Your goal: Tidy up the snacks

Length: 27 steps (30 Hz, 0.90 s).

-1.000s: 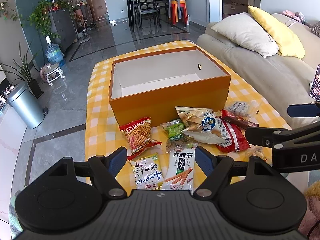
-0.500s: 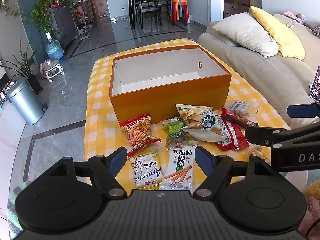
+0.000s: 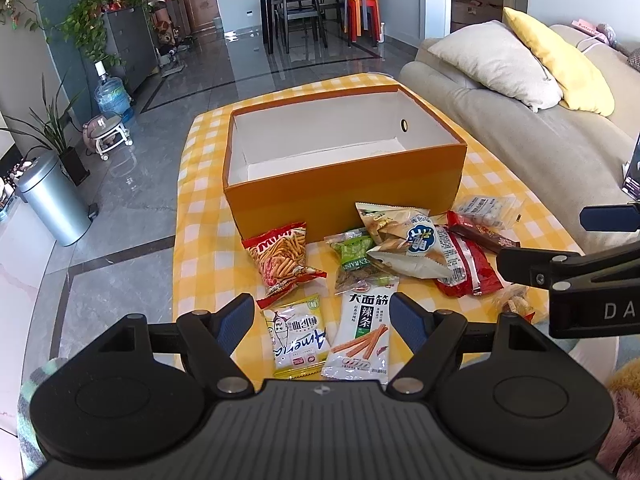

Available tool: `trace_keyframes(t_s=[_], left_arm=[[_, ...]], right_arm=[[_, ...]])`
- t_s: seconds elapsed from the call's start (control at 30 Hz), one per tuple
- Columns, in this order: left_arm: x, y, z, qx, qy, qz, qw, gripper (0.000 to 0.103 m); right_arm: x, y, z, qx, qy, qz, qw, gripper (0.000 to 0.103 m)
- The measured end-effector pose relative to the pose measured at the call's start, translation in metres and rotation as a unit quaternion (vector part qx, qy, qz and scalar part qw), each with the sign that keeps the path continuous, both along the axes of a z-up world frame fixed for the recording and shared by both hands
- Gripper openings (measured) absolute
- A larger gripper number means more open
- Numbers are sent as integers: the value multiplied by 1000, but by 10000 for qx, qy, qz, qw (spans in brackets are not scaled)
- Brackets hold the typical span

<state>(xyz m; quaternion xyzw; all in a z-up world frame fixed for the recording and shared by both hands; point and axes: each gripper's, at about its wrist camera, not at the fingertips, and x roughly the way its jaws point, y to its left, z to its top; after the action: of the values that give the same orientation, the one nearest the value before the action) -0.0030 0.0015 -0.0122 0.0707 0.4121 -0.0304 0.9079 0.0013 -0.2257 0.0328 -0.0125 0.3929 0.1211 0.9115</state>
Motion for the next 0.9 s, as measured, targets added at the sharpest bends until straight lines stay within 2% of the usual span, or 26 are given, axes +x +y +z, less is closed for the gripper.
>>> trace_keyframes(t_s=[0.9], left_arm=[[0,0,0,5,10,0,10000,90]], right_arm=[[-2,0,-1,-19,30,-9,10000,99]])
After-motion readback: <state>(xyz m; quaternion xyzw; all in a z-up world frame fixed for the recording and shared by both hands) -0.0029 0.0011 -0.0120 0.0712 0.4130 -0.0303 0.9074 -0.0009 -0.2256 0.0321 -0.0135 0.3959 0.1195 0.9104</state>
